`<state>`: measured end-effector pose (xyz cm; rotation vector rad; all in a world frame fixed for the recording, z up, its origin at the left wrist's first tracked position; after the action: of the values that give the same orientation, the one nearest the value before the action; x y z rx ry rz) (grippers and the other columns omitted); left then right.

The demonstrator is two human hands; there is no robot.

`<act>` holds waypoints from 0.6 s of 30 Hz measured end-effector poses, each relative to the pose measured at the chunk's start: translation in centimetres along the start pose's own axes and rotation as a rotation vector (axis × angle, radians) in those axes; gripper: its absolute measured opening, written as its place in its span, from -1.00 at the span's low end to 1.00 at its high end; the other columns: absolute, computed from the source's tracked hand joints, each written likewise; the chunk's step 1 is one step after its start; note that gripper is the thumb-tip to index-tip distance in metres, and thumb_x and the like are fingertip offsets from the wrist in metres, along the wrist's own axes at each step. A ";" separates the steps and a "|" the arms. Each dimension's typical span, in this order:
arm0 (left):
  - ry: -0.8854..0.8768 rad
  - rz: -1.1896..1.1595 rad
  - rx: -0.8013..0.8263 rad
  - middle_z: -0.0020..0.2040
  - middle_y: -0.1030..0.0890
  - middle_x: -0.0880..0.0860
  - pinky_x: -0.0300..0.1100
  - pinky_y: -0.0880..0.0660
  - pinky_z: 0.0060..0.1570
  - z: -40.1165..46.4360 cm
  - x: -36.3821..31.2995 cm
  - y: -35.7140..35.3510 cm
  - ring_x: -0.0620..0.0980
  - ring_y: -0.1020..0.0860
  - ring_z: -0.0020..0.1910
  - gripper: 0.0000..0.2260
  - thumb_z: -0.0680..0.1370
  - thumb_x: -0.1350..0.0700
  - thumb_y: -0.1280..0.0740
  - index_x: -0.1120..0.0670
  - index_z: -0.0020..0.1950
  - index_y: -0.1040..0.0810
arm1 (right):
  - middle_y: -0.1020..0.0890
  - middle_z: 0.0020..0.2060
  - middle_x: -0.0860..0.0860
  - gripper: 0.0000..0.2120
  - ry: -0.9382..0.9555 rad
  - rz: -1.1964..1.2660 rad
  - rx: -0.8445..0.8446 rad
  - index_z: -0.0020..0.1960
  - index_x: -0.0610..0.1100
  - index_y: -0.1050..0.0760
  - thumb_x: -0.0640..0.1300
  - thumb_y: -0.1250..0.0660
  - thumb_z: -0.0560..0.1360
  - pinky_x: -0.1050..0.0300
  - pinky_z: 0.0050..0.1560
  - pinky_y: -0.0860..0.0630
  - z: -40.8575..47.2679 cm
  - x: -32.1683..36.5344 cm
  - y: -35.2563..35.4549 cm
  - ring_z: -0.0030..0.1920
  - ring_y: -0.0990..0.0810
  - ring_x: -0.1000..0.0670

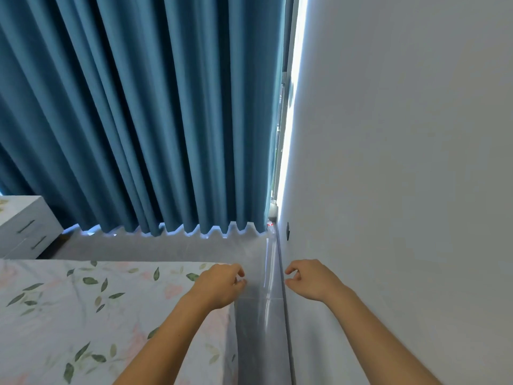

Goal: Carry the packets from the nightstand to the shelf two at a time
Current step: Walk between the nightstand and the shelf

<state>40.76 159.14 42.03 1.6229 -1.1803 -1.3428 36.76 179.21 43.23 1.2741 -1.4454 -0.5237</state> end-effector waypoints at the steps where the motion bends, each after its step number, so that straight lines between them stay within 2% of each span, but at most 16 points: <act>1: 0.014 -0.009 -0.001 0.22 -0.59 0.00 -0.09 -0.50 0.12 1.3 0.4 0.4 0.00 -0.54 0.14 -0.67 0.61 -0.11 -0.14 -0.01 0.31 -0.45 | -0.57 0.22 0.01 -0.67 -0.001 0.001 0.001 0.27 0.04 -0.51 0.02 -0.27 0.52 0.05 0.22 -0.50 1.6 0.0 0.8 0.18 -0.56 -0.03; 4: 0.052 -0.016 0.013 0.21 -0.59 0.00 -0.08 -0.50 0.13 4.8 2.0 1.3 0.02 -0.55 0.14 -0.67 0.61 -0.11 -0.15 -0.01 0.31 -0.45 | -0.56 0.24 0.01 -0.68 -0.006 0.005 0.000 0.26 0.03 -0.52 0.02 -0.27 0.52 0.04 0.22 -0.51 5.9 0.2 2.7 0.18 -0.56 -0.03; 11: 0.093 -0.008 0.004 0.23 -0.58 -0.03 -0.17 -0.45 0.06 15.0 7.1 4.5 -0.01 -0.53 0.17 -0.70 0.62 -0.04 -0.14 -0.02 0.29 -0.48 | -0.57 0.24 0.02 -0.68 -0.002 -0.035 0.029 0.25 0.02 -0.53 -0.04 -0.27 0.51 0.04 0.25 -0.49 18.0 0.8 5.5 0.22 -0.54 -0.03; 14: 0.106 -0.024 -0.037 0.18 -0.61 -0.04 -0.18 -0.47 0.05 21.0 10.2 6.2 -0.03 -0.55 0.13 -0.73 0.61 -0.02 -0.15 -0.01 0.25 -0.53 | -0.63 0.12 0.05 -0.78 -0.002 -0.078 0.028 0.05 0.05 -0.60 -0.08 -0.24 0.48 0.05 0.17 -0.54 25.0 1.5 6.7 0.14 -0.58 -0.03; 16: 0.123 -0.017 -0.096 0.13 -0.63 -0.07 -0.17 -0.49 0.01 25.5 12.6 7.8 -0.04 -0.56 0.10 -0.74 0.60 0.00 -0.16 -0.02 0.21 -0.55 | -0.64 0.03 0.05 -0.89 -0.008 -0.094 0.017 -0.15 0.08 -0.53 -0.06 -0.24 0.47 0.05 0.10 -0.56 29.9 2.2 7.6 0.08 -0.59 -0.04; 18: 0.133 -0.024 -0.129 0.10 -0.64 -0.08 -0.14 -0.52 0.00 29.8 14.7 9.4 -0.05 -0.57 0.06 -0.75 0.59 0.00 -0.17 -0.03 0.19 -0.56 | -0.62 0.02 0.03 -0.92 -0.010 -0.115 0.011 -0.18 0.08 -0.45 -0.01 -0.26 0.49 0.06 0.08 -0.56 34.5 3.0 8.8 0.05 -0.59 -0.04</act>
<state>10.31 142.99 39.67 1.6114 -0.9787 -1.2779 2.68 168.64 41.02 1.3711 -1.3907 -0.6005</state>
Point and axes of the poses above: each hand's wrist, its own z-axis towards the middle knuckle, its own y-axis out of the back of the hand, x = y × z, the point moved 6 cm from there along z, towards the middle knuckle
